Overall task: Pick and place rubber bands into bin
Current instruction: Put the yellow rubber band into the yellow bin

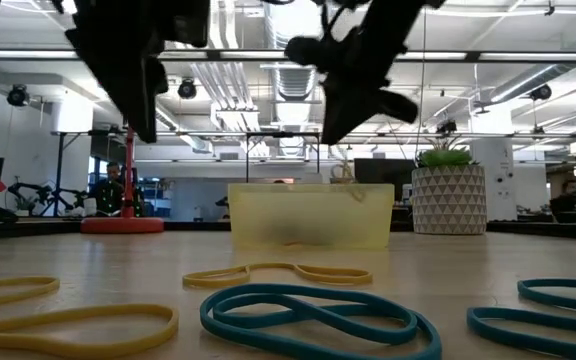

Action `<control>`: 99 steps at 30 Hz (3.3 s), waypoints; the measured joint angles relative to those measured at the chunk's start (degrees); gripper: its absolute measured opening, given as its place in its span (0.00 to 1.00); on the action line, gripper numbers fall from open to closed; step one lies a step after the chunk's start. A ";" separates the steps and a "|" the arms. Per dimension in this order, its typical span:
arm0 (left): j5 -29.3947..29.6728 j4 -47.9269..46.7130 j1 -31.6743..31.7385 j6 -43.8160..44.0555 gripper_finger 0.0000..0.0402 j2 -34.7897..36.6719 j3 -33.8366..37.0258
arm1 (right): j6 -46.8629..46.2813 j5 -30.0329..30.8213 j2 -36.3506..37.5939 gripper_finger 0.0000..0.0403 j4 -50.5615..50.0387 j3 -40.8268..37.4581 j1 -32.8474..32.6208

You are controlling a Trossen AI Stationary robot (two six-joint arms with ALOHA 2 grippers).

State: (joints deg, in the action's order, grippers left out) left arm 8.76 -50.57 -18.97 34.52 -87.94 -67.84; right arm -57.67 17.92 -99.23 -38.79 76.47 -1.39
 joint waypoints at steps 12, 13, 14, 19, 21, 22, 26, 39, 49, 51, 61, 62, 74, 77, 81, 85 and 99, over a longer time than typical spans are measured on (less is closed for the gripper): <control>0.82 0.70 -2.97 4.04 0.56 0.00 5.82 | 10.06 -7.00 -9.08 0.12 -4.77 7.87 5.24; 0.71 1.07 -3.25 3.72 0.56 0.00 5.97 | 10.88 -7.69 -9.34 0.15 -5.05 7.84 4.66; 0.40 1.96 -3.68 2.36 0.56 0.00 6.01 | 11.65 -8.15 -9.56 0.18 -5.43 7.60 3.76; -1.59 12.14 -7.73 -9.45 0.56 0.00 6.41 | 20.26 -6.30 -9.49 0.36 -6.07 6.64 -3.80; -1.64 15.49 -8.80 -13.63 0.56 -0.03 7.12 | 26.57 -2.96 -9.27 0.42 -6.04 6.65 -7.47; -2.02 16.88 -9.04 -16.39 0.56 -0.04 7.77 | 29.44 -1.90 -9.22 0.45 -6.07 6.66 -9.24; -6.36 24.49 -10.51 -26.15 0.56 -0.17 10.71 | 32.91 -1.37 -9.19 0.53 -6.96 6.64 -16.82; -9.28 46.01 -18.54 -30.53 0.56 -10.01 12.59 | 20.79 6.33 -9.15 0.58 -7.74 6.62 -29.16; -6.91 45.20 -18.39 -30.42 0.54 -17.75 9.06 | 17.26 6.26 -9.12 0.57 -7.80 6.62 -29.09; -7.17 45.05 -18.39 -30.16 0.50 -18.03 9.55 | 17.16 6.26 -9.12 0.57 -7.81 6.62 -29.07; -8.71 41.98 -16.53 -30.36 0.15 -18.64 11.17 | 17.31 6.22 -9.10 0.56 -7.73 6.62 -29.07; -8.70 41.96 -16.07 -30.36 0.12 -18.68 11.78 | 17.31 6.22 -9.08 0.56 -7.73 6.62 -29.09; -9.91 31.32 -9.36 -27.86 0.00 -13.54 13.80 | 17.26 6.11 -9.04 0.56 -7.73 6.62 -29.06; -2.02 23.61 -6.84 -28.06 0.00 -8.76 13.30 | 17.29 6.11 -9.04 0.56 -7.78 6.62 -29.02; 7.91 17.03 -2.83 -29.92 0.00 -0.74 8.74 | 15.72 6.16 -9.04 0.56 -9.44 6.62 -28.98; 12.90 15.03 2.31 -35.45 0.00 4.54 4.59 | 9.00 7.58 -8.97 0.55 -15.19 6.60 -29.45; -11.81 7.18 6.94 -38.57 0.01 3.63 0.10 | -7.32 9.15 -8.91 0.54 -25.52 6.43 -39.04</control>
State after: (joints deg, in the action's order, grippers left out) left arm -3.05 -43.39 -12.03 -4.04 -84.31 -67.73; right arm -64.99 27.07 -108.14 -64.31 82.90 -40.43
